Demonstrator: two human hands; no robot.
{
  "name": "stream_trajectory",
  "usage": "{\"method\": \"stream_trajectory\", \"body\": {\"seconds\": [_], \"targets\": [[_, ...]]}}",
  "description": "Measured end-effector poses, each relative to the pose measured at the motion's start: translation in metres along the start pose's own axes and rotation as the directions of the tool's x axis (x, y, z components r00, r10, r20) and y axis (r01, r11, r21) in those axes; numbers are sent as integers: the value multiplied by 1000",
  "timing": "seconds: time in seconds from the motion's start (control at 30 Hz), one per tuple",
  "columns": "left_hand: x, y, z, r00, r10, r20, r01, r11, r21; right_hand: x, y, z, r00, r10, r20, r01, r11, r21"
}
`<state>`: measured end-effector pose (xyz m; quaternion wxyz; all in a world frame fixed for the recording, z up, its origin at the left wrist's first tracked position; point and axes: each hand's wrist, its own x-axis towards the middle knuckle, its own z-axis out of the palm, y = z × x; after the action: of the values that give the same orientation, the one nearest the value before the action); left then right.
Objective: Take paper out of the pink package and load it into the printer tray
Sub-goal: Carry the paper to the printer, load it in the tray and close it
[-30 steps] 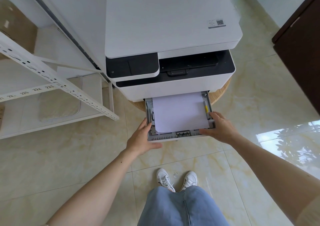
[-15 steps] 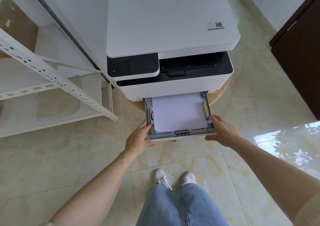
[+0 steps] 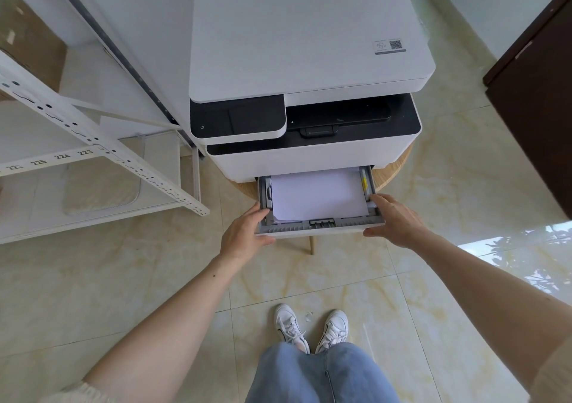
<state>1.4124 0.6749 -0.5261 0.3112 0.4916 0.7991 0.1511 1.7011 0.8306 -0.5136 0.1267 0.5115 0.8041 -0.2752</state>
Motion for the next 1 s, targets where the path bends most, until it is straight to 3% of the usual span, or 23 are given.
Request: {"method": "stream_trajectory", "body": {"seconds": [0.13, 0.33, 0.53, 0.7, 0.87, 1.0], "targets": [[11, 0, 2, 995, 6, -95, -13, 997, -70, 12, -2, -5, 999, -8, -38, 8, 1000, -1], [23, -2, 4, 953, -20, -304, 11, 999, -30, 29, -2, -13, 988, 31, -154, -45, 995, -92], [38, -2, 0, 884, 28, -467, -25, 1000, 14, 38, 2, -8, 932, 97, -350, -98, 995, 14], [44, 3, -8, 864, -185, -468, 164, 983, -86, 45, -2, -7, 876, 206, -437, -198, 978, 63], [53, 0, -16, 895, -250, -371, 221, 968, -119, 54, 0, -16, 888, 315, -336, -276, 948, 160], [59, -6, -18, 873, -221, -435, 199, 975, -98, 65, 6, -20, 925, 276, -263, -198, 937, 287]]}}
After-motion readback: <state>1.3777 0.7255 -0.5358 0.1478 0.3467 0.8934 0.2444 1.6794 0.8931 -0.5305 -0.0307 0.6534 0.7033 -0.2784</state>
